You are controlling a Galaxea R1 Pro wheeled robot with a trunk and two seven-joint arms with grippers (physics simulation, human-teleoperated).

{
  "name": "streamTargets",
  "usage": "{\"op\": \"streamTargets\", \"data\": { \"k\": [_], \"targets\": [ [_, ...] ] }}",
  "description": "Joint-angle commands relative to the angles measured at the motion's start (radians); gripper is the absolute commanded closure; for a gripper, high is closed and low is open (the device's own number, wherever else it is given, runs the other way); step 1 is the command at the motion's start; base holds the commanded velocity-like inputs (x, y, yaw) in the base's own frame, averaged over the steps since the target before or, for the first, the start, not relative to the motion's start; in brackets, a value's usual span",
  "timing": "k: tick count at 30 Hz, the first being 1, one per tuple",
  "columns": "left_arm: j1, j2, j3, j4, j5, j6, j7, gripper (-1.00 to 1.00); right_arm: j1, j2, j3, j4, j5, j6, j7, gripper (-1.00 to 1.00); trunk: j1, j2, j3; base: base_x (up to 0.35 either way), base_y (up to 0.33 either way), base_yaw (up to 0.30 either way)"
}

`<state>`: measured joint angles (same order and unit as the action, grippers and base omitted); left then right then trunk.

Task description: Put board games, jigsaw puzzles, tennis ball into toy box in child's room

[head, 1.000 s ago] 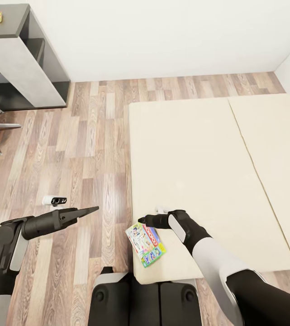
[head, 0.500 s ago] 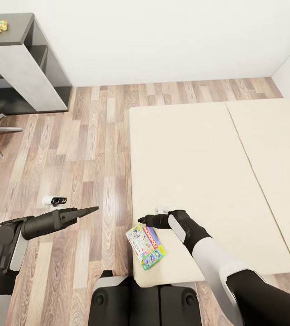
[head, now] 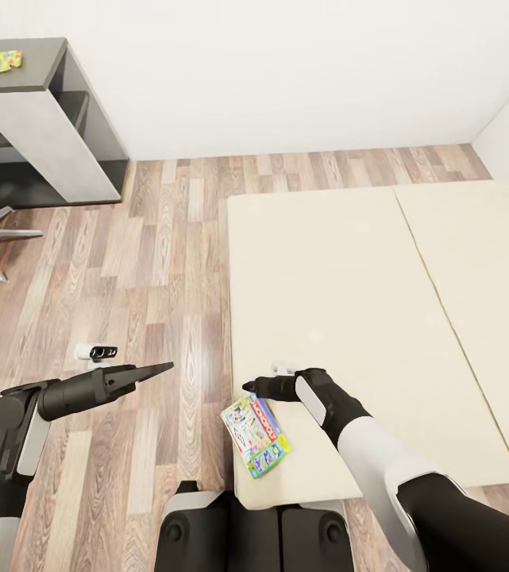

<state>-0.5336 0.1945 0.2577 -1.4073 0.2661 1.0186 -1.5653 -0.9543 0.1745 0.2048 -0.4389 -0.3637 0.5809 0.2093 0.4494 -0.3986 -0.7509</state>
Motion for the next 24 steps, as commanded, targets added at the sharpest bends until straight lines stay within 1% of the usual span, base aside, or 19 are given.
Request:
{"op": "streamTargets", "data": {
  "k": [1,24],
  "targets": [
    [0.000,0.000,0.000,-0.001,-0.001,0.011,-0.004,-1.00,0.000,0.000,0.001,-0.001,0.003,0.004,0.002,-1.00,0.001,-0.001,0.001,0.000,0.000,0.000],
    [0.000,0.000,0.000,-0.001,-0.001,0.011,-0.004,-1.00,0.000,0.000,0.001,0.000,0.003,0.004,0.002,-1.00,0.001,-0.001,0.039,0.000,0.000,0.000]
  ]
}}
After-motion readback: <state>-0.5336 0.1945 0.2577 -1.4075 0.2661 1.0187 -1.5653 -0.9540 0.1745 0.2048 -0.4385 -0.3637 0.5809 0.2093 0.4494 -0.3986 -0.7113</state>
